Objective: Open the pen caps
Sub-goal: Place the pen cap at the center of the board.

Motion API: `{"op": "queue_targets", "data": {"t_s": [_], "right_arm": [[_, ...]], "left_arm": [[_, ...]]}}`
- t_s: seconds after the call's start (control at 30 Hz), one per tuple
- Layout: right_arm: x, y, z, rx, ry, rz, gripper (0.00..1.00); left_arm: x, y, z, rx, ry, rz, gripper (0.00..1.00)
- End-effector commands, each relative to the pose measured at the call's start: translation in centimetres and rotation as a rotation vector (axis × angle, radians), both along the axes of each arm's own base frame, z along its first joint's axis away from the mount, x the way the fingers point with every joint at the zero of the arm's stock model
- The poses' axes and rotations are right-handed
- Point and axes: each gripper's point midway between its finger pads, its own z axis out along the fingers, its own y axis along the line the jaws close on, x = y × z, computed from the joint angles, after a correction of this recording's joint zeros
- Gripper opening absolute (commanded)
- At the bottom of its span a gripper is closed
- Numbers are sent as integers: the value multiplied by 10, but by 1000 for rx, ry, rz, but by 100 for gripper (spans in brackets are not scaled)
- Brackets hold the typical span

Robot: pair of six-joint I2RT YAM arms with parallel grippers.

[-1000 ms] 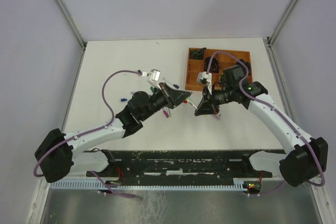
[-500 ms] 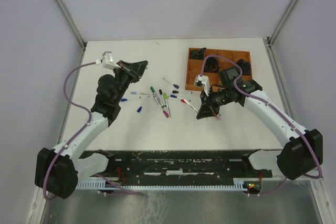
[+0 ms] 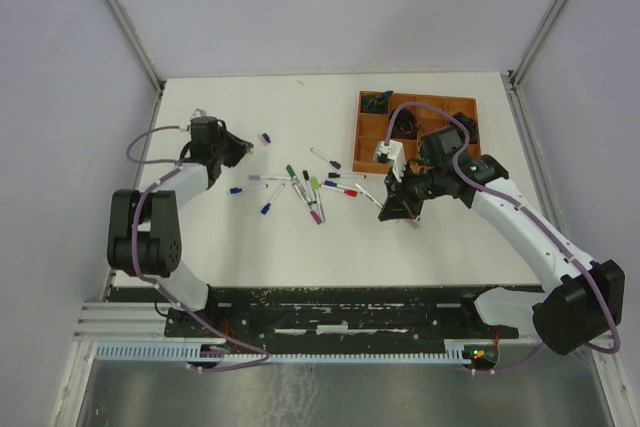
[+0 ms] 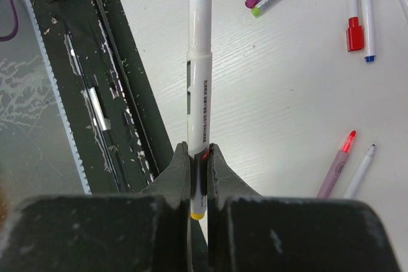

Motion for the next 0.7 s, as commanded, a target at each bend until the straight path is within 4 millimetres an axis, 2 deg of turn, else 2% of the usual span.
{"op": "queue_targets", "data": {"t_s": [0.0,0.2,0.37,0.67], "right_arm": [[10,3,12,18,-60,0,2],[10,3,11,15,-59,0,2],[10,3,9,12,-51,0,2],[10,3,9,13,-50,2,1]], "left_arm": [[22,19,-19,130,96,11,3],[47,17,-47,121,168,1,3],[59,11,-56,99,187,-17,4],[78,6,-69,87,221,-40,13]]}}
